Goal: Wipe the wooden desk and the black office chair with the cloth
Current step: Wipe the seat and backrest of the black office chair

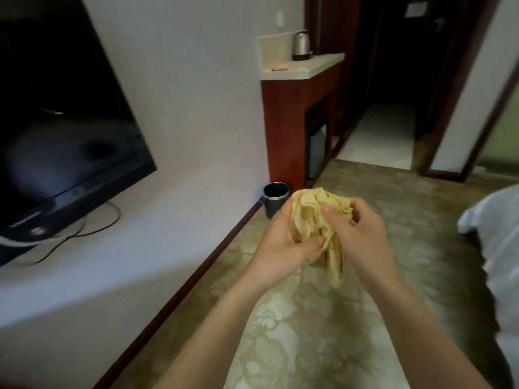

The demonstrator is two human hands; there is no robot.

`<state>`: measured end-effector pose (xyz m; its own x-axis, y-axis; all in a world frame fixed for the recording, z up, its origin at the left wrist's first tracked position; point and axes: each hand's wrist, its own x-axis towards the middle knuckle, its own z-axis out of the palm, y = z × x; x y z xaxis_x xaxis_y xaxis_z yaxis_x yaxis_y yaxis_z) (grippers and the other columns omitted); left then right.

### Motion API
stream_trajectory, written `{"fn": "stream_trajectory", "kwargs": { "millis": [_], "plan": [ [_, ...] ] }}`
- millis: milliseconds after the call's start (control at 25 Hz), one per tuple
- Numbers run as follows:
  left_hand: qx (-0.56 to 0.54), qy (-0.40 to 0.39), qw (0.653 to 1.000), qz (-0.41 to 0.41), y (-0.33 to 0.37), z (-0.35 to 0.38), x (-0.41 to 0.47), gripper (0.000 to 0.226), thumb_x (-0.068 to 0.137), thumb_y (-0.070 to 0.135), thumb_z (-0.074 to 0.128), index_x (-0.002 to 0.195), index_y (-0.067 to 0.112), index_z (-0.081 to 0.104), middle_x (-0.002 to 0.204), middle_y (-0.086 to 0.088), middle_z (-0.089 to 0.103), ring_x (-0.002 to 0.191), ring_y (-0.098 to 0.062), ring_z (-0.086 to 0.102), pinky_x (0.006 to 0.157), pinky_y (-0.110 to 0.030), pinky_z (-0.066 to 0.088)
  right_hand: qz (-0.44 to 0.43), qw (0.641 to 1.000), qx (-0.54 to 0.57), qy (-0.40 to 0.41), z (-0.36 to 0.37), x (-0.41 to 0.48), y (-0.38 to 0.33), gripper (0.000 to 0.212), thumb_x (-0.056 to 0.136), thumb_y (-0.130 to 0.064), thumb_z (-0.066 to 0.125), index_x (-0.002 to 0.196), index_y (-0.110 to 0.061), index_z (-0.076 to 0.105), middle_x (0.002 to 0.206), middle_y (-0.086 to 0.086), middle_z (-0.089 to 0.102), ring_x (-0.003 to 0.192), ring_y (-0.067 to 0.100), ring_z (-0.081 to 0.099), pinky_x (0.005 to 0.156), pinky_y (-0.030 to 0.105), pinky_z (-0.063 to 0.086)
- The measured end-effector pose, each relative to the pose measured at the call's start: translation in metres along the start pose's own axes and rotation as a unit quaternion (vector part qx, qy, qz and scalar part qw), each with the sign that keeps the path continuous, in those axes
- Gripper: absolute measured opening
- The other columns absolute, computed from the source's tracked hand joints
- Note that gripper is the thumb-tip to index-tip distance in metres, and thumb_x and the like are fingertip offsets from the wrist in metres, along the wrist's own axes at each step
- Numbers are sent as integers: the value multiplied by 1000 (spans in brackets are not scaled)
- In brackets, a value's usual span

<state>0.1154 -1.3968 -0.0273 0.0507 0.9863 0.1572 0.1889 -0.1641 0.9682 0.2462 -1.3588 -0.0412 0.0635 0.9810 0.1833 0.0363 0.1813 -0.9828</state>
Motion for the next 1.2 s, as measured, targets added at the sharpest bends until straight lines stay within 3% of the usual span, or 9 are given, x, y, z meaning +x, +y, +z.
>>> {"fn": "stream_trajectory", "kwargs": {
  "millis": [240, 400, 520, 600, 680, 800, 960, 1080, 1200],
  "plan": [
    [-103, -22, 994, -25, -26, 16, 189, 27, 96, 12, 52, 116, 23, 65, 108, 2, 71, 101, -14, 67, 83, -28, 55, 133, 940, 283, -133, -59, 151, 63, 32, 80, -16, 59, 111, -11, 65, 95, 7, 68, 85, 19, 65, 73, 33, 58],
    [-101, -56, 992, -41, -37, 34, 296, 26, 95, 9, 50, 114, 18, 66, 108, 0, 71, 102, -13, 66, 80, -25, 55, 47, 960, 74, -265, -86, 255, 88, 60, 78, -5, 71, 129, -32, 51, 120, -5, 63, 109, 15, 62, 80, 26, 54],
    [-69, -44, 995, -50, -39, 43, 388, 26, 94, 8, 52, 111, 20, 68, 109, 0, 71, 103, -14, 66, 85, -29, 55, -39, 928, -34, -368, -102, 360, 79, 102, 73, -13, 79, 145, -45, 14, 143, -26, 34, 119, -10, 47, 88, 8, 43],
    [-68, -23, 996, -52, -39, 42, 442, 26, 93, 8, 53, 107, 21, 70, 107, 0, 71, 102, -13, 66, 85, -29, 55, -109, 933, -108, -326, -98, 416, 71, 105, 70, -22, 82, 146, -46, 13, 148, -29, 18, 122, -20, 35, 90, -1, 33],
    [-69, -3, 996, -63, -46, 39, 487, 25, 93, 7, 53, 106, 18, 71, 106, -2, 72, 103, -15, 66, 87, -30, 54, -177, 954, -108, -215, -89, 456, 79, 73, 73, -23, 80, 132, -40, 42, 139, -25, 39, 126, -10, 38, 97, 6, 34],
    [-57, -3, 996, -61, -62, 31, 544, 24, 92, 7, 54, 105, 16, 72, 104, -3, 72, 100, -15, 67, 80, -25, 53, -148, 983, -38, -103, -69, 508, 98, 11, 80, -7, 69, 84, -18, 69, 85, -4, 68, 81, 3, 62, 72, 18, 50],
    [-55, -57, 996, -34, -99, 15, 658, 24, 92, 12, 55, 107, 17, 73, 105, -10, 72, 101, -21, 67, 81, -26, 56, -36, 997, -38, -59, -36, 625, 130, 7, 81, -27, 68, 77, -22, 68, 73, -8, 68, 66, 2, 62, 57, 17, 50],
    [-81, -107, 990, -38, -118, 8, 740, 23, 93, 15, 54, 104, 19, 74, 104, -9, 72, 100, -23, 68, 85, -32, 56, -37, 993, -99, -57, -14, 703, 147, 24, 75, -46, 70, 93, -33, 62, 83, -18, 64, 78, -10, 59, 56, 9, 47],
    [-82, -132, 987, -48, -132, -3, 823, 26, 93, 13, 54, 95, 25, 77, 99, -6, 73, 94, -19, 69, 77, -26, 56, -82, 990, -113, -20, 2, 778, 154, 33, 76, -39, 72, 106, -34, 58, 88, -19, 64, 81, -8, 60, 63, 13, 50]
  ]
}}
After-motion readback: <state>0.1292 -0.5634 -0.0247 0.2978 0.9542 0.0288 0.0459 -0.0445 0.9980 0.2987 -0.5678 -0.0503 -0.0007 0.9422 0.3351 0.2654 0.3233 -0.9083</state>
